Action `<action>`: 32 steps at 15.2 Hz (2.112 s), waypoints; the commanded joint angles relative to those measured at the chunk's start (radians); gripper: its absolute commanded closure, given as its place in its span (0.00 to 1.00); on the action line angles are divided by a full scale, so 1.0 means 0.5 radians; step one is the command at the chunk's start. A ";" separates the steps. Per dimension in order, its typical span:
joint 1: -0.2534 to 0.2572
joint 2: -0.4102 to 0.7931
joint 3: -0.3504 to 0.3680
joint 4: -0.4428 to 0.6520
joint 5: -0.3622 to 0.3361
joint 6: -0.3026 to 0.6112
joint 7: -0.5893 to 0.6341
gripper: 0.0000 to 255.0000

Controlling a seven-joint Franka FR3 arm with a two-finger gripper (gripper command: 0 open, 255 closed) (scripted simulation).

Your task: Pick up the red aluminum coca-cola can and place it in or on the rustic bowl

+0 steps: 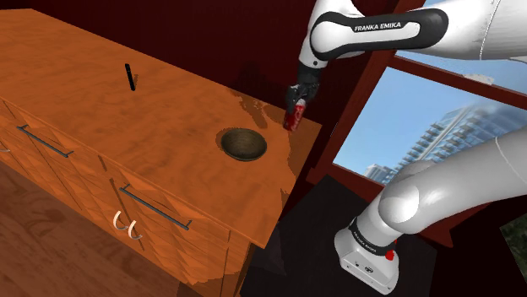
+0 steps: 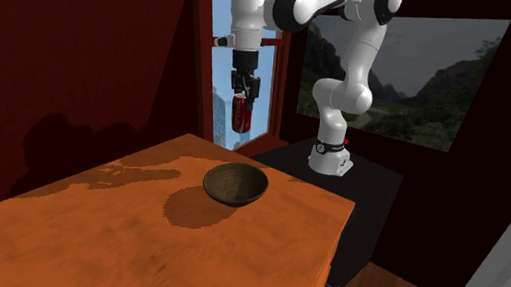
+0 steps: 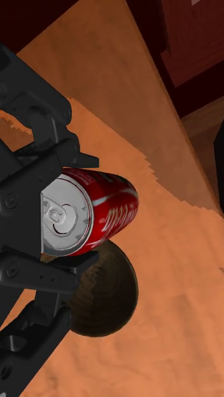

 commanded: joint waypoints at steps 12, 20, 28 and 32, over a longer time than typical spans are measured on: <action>0.212 0.605 0.325 0.722 0.081 -0.113 0.499 1.00; 0.213 0.643 0.326 0.547 0.079 0.099 0.499 1.00; 0.214 0.707 0.328 0.399 0.074 0.311 0.502 1.00; 0.215 0.739 0.329 0.349 0.071 0.394 0.504 1.00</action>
